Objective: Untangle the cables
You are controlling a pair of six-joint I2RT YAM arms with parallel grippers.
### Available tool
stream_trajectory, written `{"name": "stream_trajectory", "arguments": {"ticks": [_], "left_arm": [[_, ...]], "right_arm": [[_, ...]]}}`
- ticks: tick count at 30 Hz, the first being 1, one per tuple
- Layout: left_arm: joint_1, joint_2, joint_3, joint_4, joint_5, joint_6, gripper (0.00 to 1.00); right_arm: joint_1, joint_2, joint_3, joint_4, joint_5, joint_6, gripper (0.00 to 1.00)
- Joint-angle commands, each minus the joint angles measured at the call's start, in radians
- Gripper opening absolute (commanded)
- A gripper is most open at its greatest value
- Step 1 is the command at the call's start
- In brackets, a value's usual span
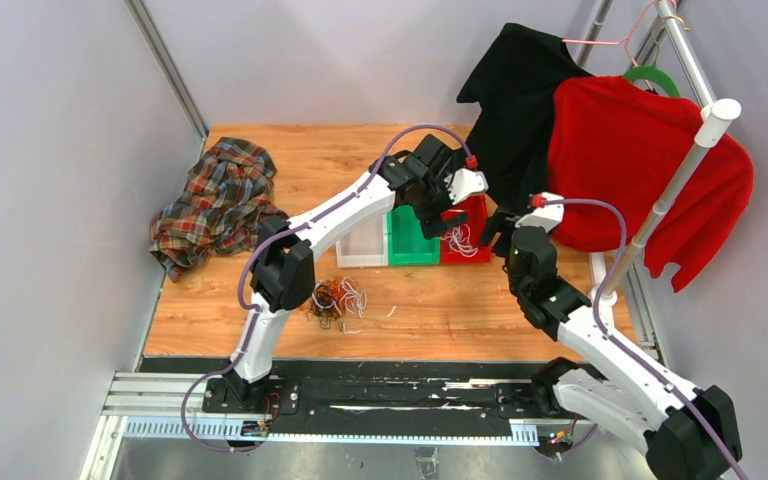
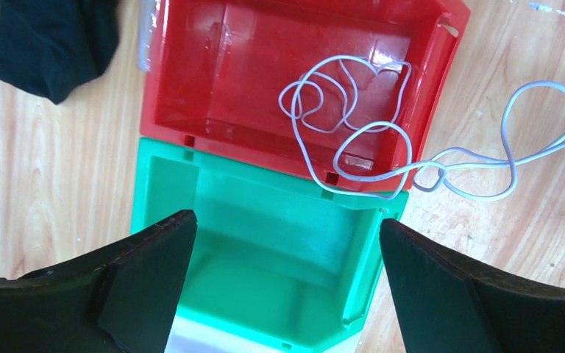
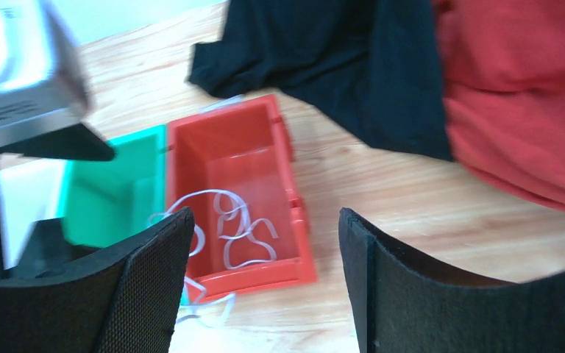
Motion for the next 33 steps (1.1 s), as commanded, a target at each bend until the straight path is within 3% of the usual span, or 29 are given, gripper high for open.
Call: {"name": "stream_trajectory", "arguments": {"ticks": [1, 5, 8, 21, 28, 33], "left_arm": [[-0.003, 0.035, 0.047, -0.054, 0.016, -0.016, 1.00], [-0.003, 0.048, 0.068, -0.057, 0.009, -0.017, 0.99], [-0.002, 0.052, 0.071, -0.058, 0.008, -0.015, 0.98], [0.009, 0.037, 0.086, -0.073, 0.039, -0.015, 0.98], [0.016, 0.043, 0.112, -0.073, 0.001, -0.028, 0.98], [0.015, 0.058, 0.144, -0.072, 0.004, -0.054, 0.98]], "right_arm": [[-0.041, 0.046, -0.058, 0.253, -0.347, -0.057, 0.72], [-0.049, 0.080, -0.134, 0.446, -0.516, -0.131, 0.73], [-0.058, 0.112, -0.151, 0.499, -0.579, -0.150, 0.73], [-0.069, 0.300, -0.213, 0.711, -0.631, -0.119, 0.71], [-0.091, 0.089, -0.299, 0.651, -0.494, -0.081, 0.77], [-0.091, -0.012, -0.289, 0.557, -0.514, -0.099, 0.77]]}}
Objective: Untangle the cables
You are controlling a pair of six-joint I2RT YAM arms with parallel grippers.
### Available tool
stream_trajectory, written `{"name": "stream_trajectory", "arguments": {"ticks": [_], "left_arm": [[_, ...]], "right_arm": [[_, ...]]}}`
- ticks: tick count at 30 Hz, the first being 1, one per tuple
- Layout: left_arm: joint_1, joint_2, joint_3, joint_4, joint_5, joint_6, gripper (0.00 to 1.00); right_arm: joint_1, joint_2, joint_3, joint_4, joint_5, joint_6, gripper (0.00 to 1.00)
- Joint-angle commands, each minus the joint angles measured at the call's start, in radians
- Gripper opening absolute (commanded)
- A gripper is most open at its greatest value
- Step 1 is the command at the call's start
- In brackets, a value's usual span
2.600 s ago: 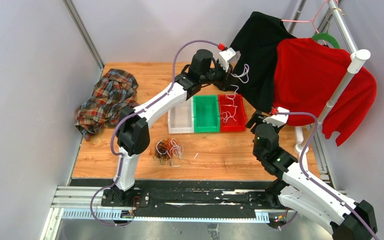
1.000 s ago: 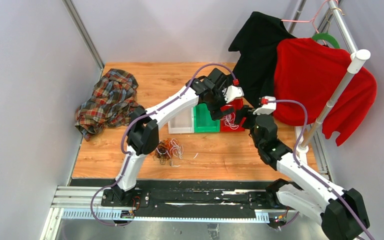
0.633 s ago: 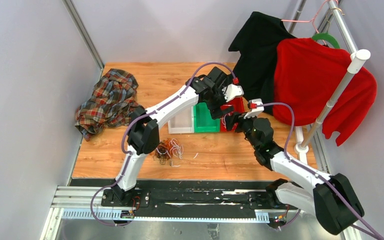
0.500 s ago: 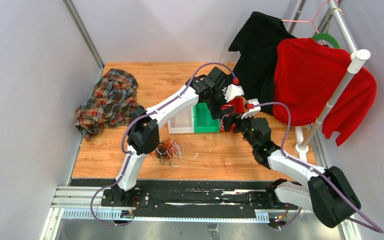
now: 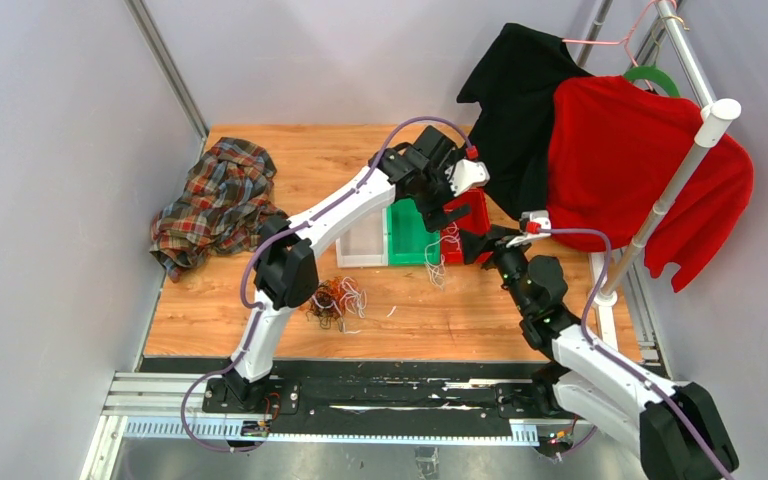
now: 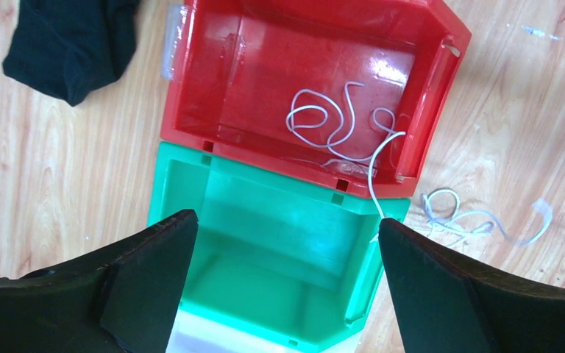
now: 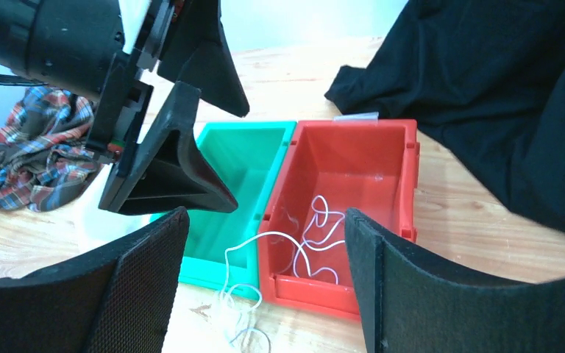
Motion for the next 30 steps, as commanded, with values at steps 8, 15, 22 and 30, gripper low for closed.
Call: {"name": "stream_trajectory", "arguments": {"ticks": [8, 15, 22, 30], "left_arm": [[0.072, -0.039, 0.062, -0.032, 0.023, -0.091, 0.98], [0.218, -0.212, -0.089, -0.093, 0.062, -0.106, 0.98], [0.362, -0.426, -0.335, -0.134, 0.117, -0.090, 0.98], [0.432, -0.658, -0.622, -0.158, 0.134, 0.021, 0.98]], "right_arm": [[0.019, 0.094, 0.063, -0.158, -0.126, 0.032, 0.76], [0.110, 0.296, 0.165, -0.237, -0.100, -0.017, 0.71], [0.115, 0.427, 0.240, -0.335, -0.083, -0.024, 0.51], [0.112, 0.407, 0.327, -0.475, -0.092, -0.039, 0.01]]}}
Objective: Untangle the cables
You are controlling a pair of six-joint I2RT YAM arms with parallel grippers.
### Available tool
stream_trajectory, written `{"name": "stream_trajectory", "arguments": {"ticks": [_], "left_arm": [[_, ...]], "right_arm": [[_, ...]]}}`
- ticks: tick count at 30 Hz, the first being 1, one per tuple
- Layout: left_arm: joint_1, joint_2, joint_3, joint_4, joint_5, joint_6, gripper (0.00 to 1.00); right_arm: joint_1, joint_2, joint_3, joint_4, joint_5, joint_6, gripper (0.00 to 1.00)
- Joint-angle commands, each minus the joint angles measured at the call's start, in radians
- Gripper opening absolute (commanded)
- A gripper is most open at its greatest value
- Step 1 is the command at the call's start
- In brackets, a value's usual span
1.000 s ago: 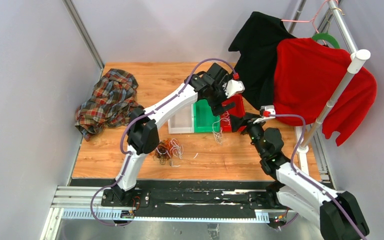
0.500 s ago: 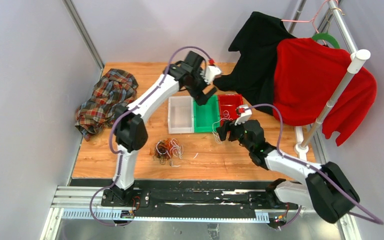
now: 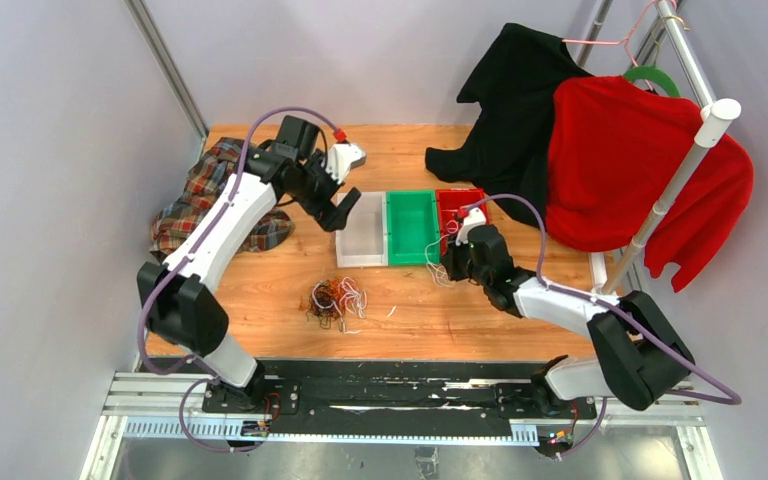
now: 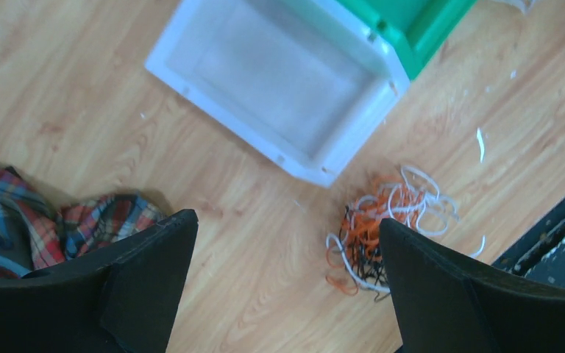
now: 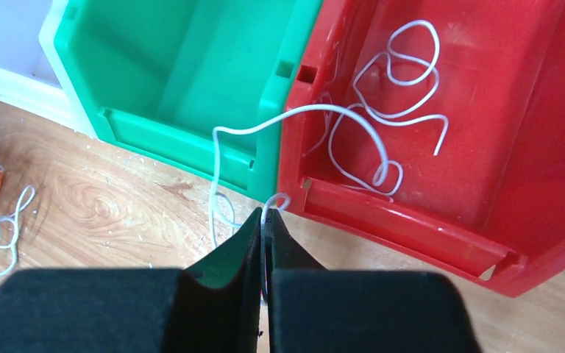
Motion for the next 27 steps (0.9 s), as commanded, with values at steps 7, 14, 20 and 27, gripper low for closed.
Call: {"name": "stream_trajectory", "arguments": {"ticks": [7, 14, 20, 27], "left_arm": [[0.034, -0.173, -0.238, -0.055, 0.053, 0.147, 0.98], [0.034, -0.207, -0.286, -0.077, 0.093, 0.175, 0.98], [0.034, -0.231, -0.314, -0.077, 0.105, 0.181, 0.98], [0.034, -0.238, -0.345, -0.083, 0.121, 0.199, 0.98]], "right_arm": [[-0.047, -0.162, 0.190, -0.213, 0.109, -0.089, 0.01], [-0.083, -0.011, 0.285, -0.217, 0.277, -0.185, 0.01], [-0.128, 0.024, 0.318, -0.175, 0.319, -0.205, 0.01], [-0.161, 0.015, 0.448, -0.191, 0.224, -0.202, 0.01]]}}
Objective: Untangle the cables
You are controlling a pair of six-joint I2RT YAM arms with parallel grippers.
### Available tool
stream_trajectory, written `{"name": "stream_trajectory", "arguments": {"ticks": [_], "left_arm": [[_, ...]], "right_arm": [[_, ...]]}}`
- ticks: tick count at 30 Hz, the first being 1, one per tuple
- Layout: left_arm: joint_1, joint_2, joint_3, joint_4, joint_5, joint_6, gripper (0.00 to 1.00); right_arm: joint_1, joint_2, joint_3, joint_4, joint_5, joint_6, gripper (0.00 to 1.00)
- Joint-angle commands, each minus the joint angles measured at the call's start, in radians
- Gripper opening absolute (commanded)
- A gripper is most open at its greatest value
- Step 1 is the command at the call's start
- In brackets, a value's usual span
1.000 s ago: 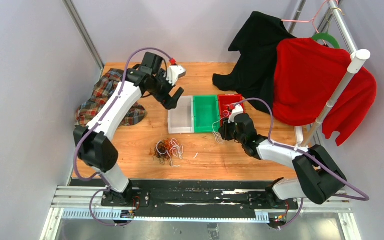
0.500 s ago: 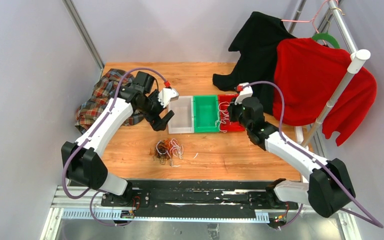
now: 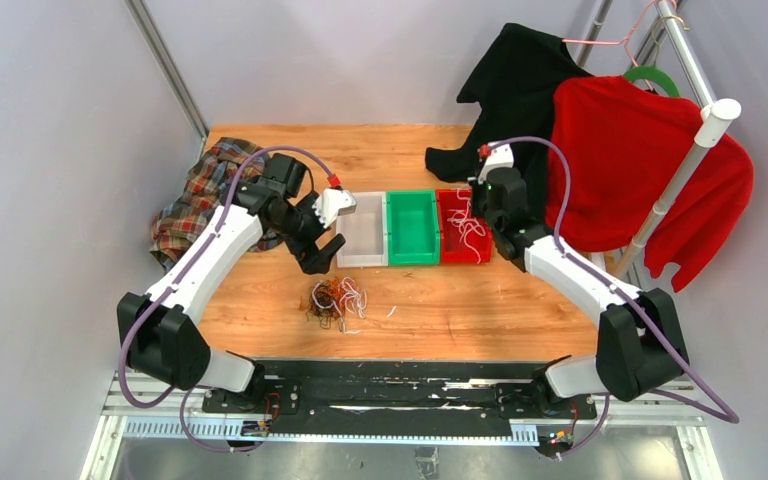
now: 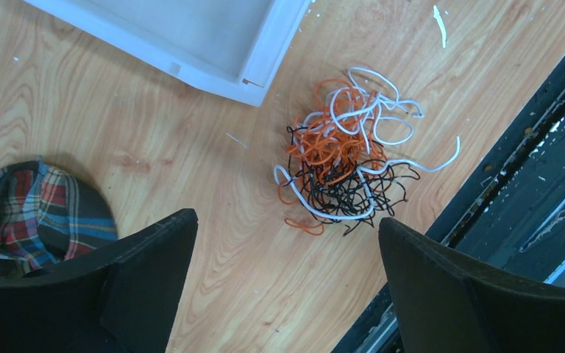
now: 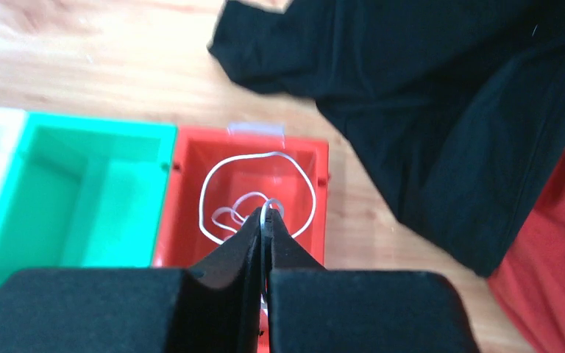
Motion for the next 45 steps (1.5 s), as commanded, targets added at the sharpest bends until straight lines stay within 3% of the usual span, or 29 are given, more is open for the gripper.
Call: {"name": "stream_trajectory", "arguments": {"ticks": [1, 22, 24, 28, 29, 38, 45], "left_arm": [[0.006, -0.023, -0.024, -0.011, 0.034, 0.021, 0.98], [0.007, -0.044, -0.079, -0.011, 0.047, 0.037, 0.99], [0.006, -0.047, -0.085, -0.011, 0.051, 0.041, 0.99], [0.007, -0.045, -0.100, -0.011, 0.052, 0.060, 0.98], [0.008, -0.045, -0.104, -0.011, 0.055, 0.065, 0.98], [0.006, -0.002, -0.177, 0.002, 0.098, 0.136, 0.88], [0.006, 0.010, -0.271, 0.088, 0.099, 0.166, 0.76]], "right_arm": [[-0.014, -0.011, 0.108, 0.002, -0.041, -0.013, 0.01], [-0.013, 0.154, -0.032, -0.015, -0.066, 0.069, 0.01], [-0.013, 0.152, -0.011, -0.057, -0.055, 0.081, 0.12], [-0.011, 0.086, 0.039, -0.118, -0.050, 0.093, 0.59], [-0.011, 0.063, 0.048, -0.121, -0.050, 0.092, 0.65], [0.029, -0.106, -0.001, -0.073, -0.067, 0.104, 0.69], [0.201, -0.226, -0.156, 0.066, -0.026, 0.075, 0.69]]}}
